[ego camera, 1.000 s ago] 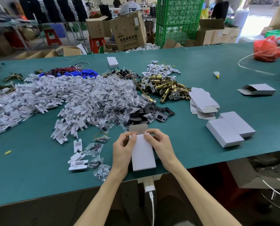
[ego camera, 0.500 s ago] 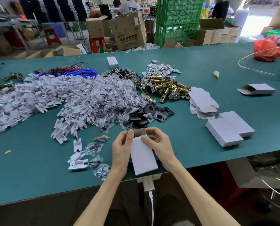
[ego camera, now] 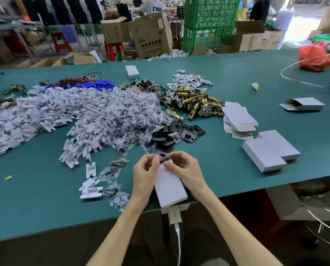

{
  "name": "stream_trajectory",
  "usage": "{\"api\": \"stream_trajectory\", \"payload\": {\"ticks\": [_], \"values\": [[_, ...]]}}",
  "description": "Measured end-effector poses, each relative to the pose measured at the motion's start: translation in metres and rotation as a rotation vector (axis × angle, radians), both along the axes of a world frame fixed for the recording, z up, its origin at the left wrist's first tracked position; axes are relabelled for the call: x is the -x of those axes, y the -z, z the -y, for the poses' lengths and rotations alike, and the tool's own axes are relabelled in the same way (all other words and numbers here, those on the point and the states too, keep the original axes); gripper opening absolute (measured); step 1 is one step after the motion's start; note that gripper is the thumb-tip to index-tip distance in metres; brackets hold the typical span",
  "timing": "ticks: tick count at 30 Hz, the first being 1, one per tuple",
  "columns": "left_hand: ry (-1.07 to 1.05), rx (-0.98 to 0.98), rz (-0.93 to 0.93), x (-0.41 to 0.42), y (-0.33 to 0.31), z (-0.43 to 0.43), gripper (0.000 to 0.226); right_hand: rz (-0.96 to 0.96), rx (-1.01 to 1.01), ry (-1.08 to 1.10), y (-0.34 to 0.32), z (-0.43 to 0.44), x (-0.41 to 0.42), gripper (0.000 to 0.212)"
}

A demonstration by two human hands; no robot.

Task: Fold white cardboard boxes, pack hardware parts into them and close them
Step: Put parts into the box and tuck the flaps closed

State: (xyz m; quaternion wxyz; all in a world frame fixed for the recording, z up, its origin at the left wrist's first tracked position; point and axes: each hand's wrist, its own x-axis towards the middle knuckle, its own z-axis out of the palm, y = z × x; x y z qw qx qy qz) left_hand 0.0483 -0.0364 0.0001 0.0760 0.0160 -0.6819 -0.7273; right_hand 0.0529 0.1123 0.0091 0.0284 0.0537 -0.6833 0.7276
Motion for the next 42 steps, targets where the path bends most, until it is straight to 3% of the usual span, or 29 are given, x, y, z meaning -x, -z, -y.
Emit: {"api": "stream_trajectory", "payload": {"ticks": [13, 18, 23, 33, 37, 42], "values": [[0.017, 0.010, 0.011, 0.001, 0.003, 0.002, 0.021, -0.015, -0.022, 0.004, -0.001, 0.000, 0.000, 0.029], [0.013, 0.019, 0.016, 0.001, 0.004, 0.003, 0.021, -0.025, -0.033, 0.007, -0.001, 0.000, 0.000, 0.023], [0.019, 0.040, 0.025, 0.002, 0.008, 0.003, 0.002, -0.002, -0.014, 0.005, 0.002, -0.001, 0.001, 0.024], [0.048, 0.076, 0.017, -0.002, 0.000, 0.002, 0.017, -0.007, -0.044, 0.005, 0.003, -0.003, 0.000, 0.012], [0.043, 0.083, 0.049, -0.003, -0.004, 0.002, 0.024, 0.006, -0.012, 0.000, 0.004, -0.002, 0.001, 0.021], [0.040, 0.077, 0.128, 0.004, -0.007, 0.003, 0.014, -0.001, -0.020, 0.010, 0.003, -0.001, 0.001, 0.037]]}}
